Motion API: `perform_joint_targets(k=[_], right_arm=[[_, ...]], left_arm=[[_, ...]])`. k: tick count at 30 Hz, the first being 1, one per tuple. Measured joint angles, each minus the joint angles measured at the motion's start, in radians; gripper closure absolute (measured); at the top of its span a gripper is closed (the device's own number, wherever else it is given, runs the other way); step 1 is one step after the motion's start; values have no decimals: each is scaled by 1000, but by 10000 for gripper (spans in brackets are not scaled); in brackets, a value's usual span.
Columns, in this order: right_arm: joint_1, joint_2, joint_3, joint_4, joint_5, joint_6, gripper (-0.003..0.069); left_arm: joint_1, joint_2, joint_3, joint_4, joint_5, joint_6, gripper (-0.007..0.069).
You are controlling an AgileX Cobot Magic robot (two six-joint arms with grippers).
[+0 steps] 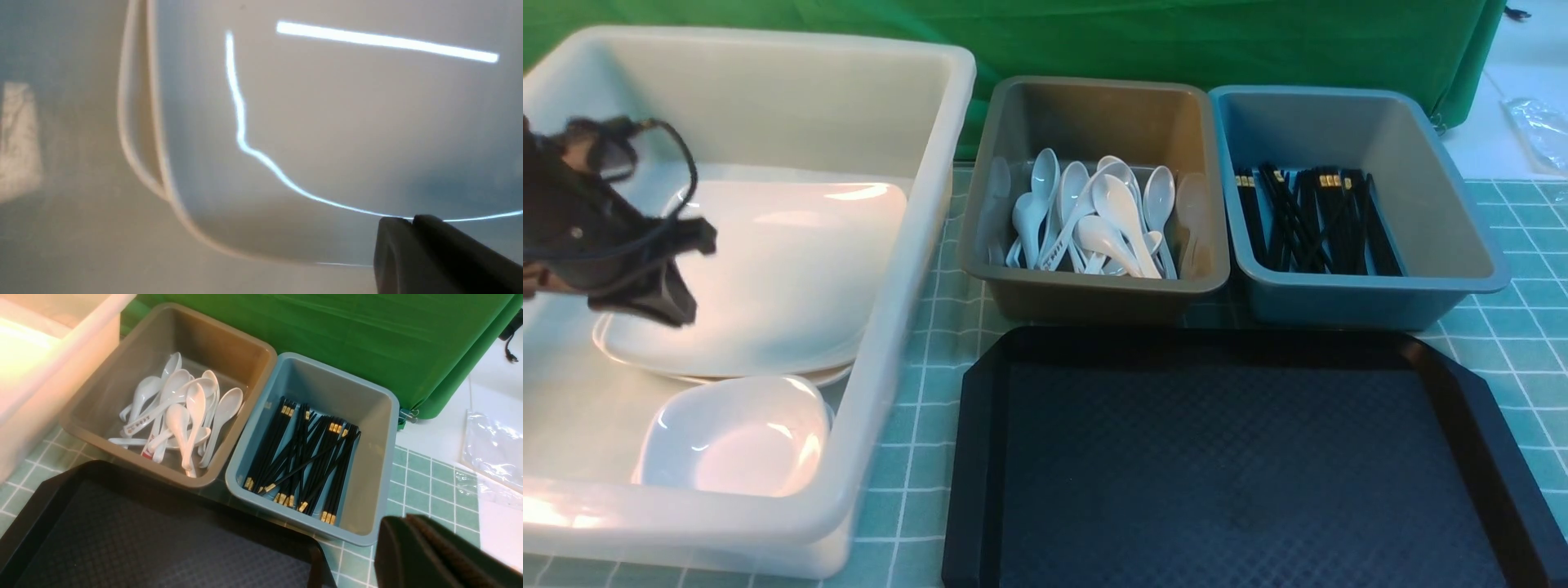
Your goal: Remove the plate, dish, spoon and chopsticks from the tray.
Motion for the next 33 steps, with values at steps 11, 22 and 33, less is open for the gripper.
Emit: perform_joint_targets(k=[11,22,33], right_arm=[[0,0,0,2,-1,-3,637],[0,0,0,3,-23,-3,637],[0,0,0,21,-26,-3,637]], left_arm=[[59,50,9,203,-191,-112,612],[59,12,-51,79,-190,-3,612],[-57,-94,27,-204,30,274,612]])
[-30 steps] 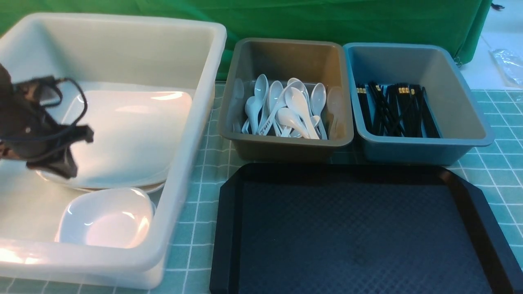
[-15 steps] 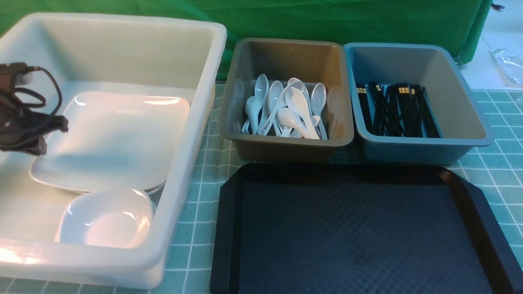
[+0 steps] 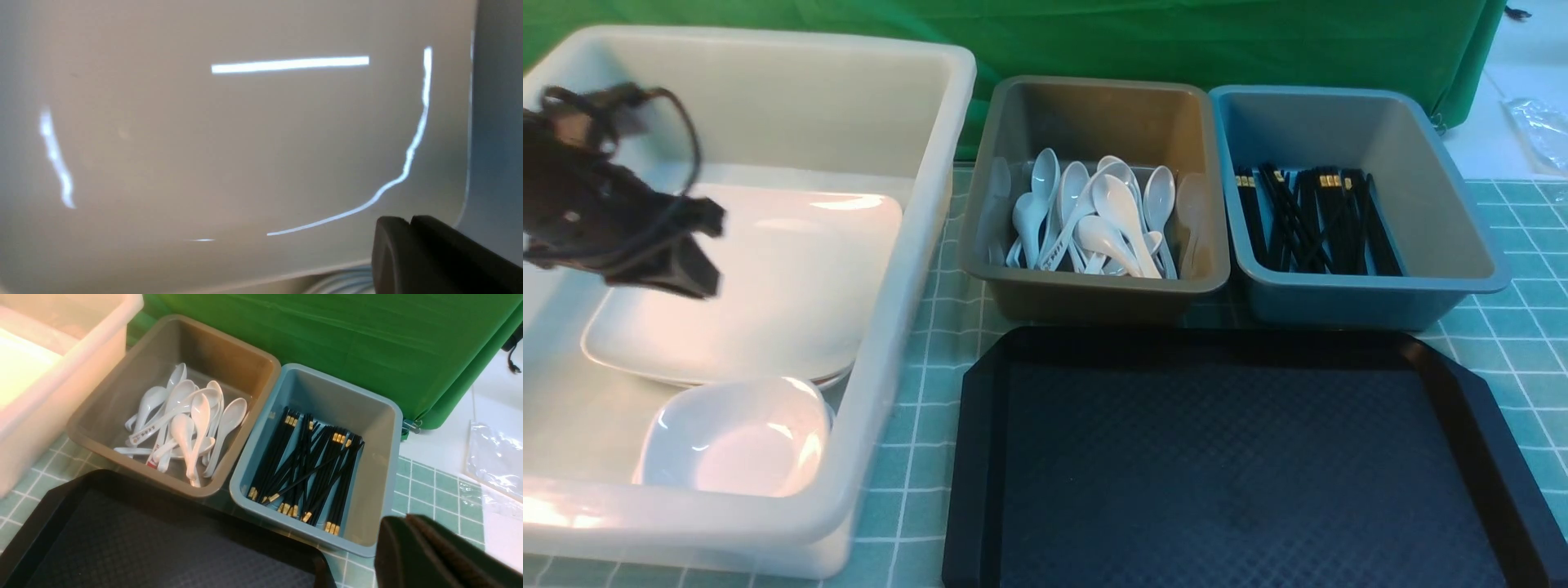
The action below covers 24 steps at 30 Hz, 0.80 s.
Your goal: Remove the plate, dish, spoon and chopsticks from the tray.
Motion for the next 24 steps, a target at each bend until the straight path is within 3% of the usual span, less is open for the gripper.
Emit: perform_joint_targets(k=[8,17,24], right_arm=[[0,-12,1,-9,-3,-26,637],[0,-173,24,-24,-11,11,637],[0,-500,356,-54,-268,128,637]], left_arm=[[-112,-61,12,1,24,-25,612],[-148,-297,13,2,78,-31,612],[-148,-555,68,-84,125,-21,612]])
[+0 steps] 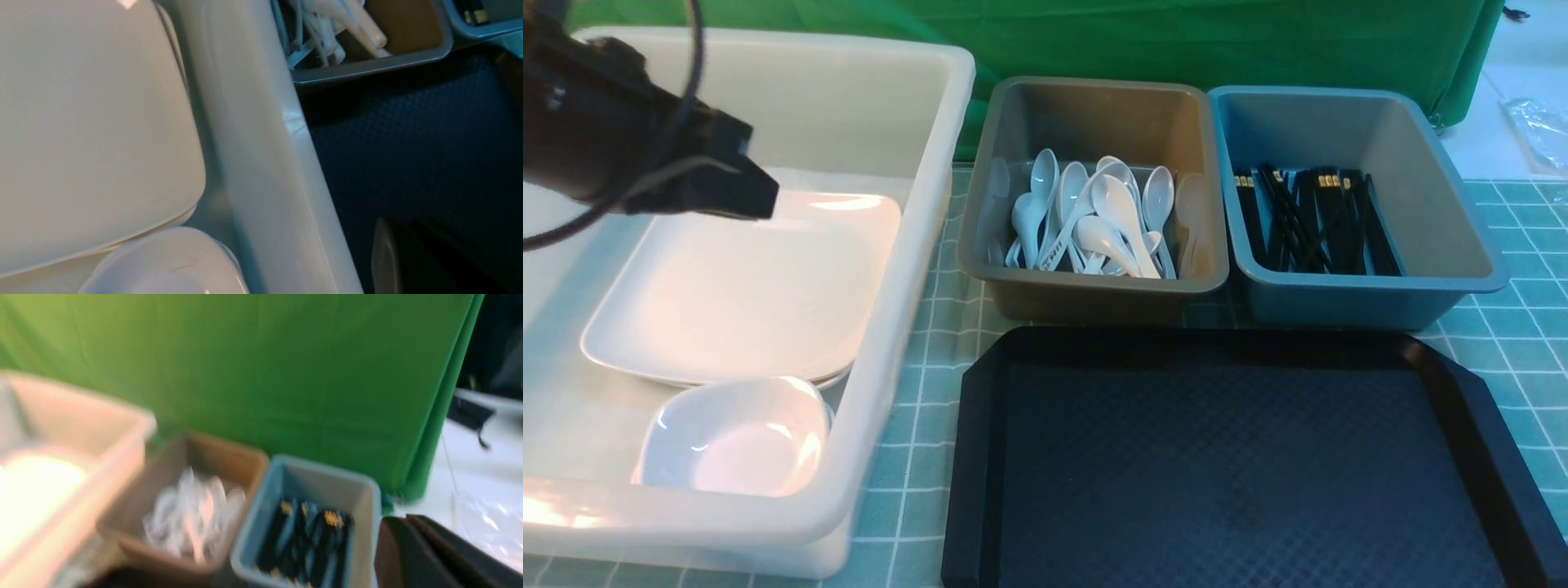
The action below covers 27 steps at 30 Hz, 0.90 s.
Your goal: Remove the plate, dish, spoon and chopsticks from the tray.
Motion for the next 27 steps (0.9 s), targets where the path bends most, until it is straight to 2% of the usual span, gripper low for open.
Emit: perform_joint_targets(k=[1,3,4,10,12,20,27], right_arm=[[0,-22,29,-4,-25,14,637],[0,-173,240,-45,-209,102,637],[0,-194,271,-48,-237,111,637],[0,-431,678,-109,-655,147,638],[0,-466,760,-109,-715,149,638],[0,-486,887,-107,-770,221,631],[0,-486,889,-108,-730,224,588]], left_arm=[[0,0,4,-2,0,1,612],[0,-128,67,-32,-19,7,612],[0,-137,78,-36,-21,7,612],[0,-439,315,-90,-148,6,612],[0,-519,387,-104,-180,-2,612],[0,-819,683,-172,-343,-27,612],[0,-864,774,-211,-414,-47,612]])
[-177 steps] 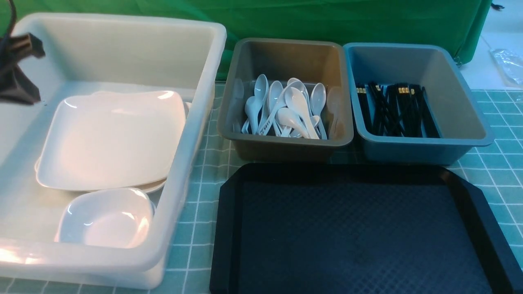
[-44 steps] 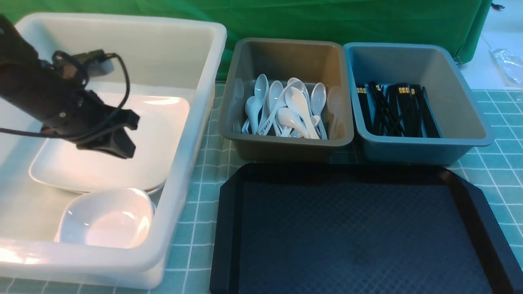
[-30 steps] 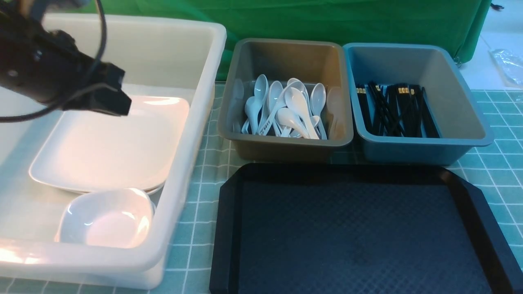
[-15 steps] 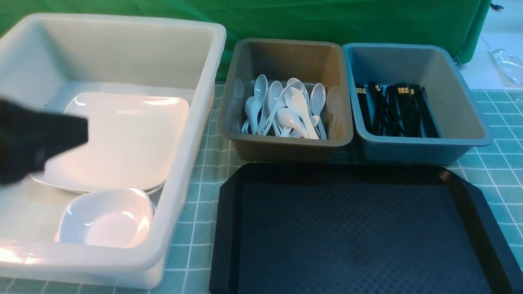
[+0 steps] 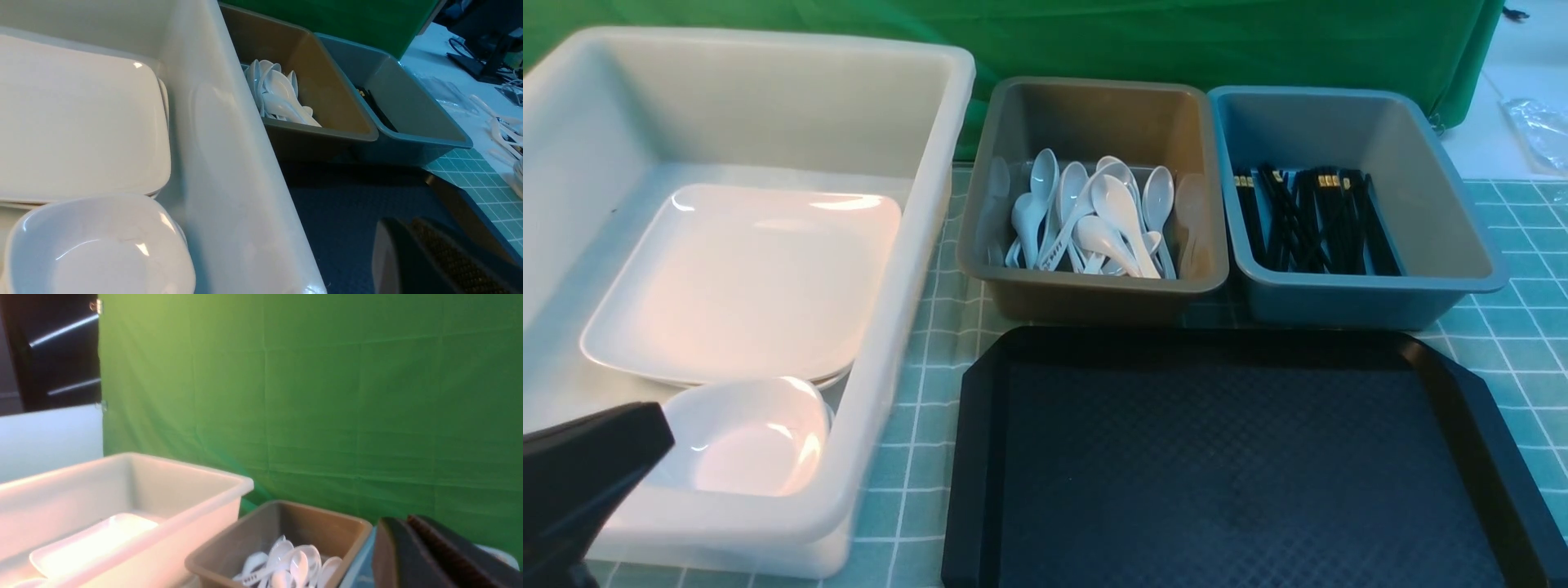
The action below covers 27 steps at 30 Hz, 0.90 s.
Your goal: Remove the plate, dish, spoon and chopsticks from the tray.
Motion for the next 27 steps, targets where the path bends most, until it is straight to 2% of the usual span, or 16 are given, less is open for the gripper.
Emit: perform_joint_targets(k=[6,21,27], right_arm=[[0,0,0,0,25,7,573],[0,0,0,0,28,9,554],[0,0,0,0,30,9,550]], left_arm=[[0,-1,0,-1,1,0,612],[0,-6,1,102,1,9,612],[0,-72,62,247,-116,29,612]])
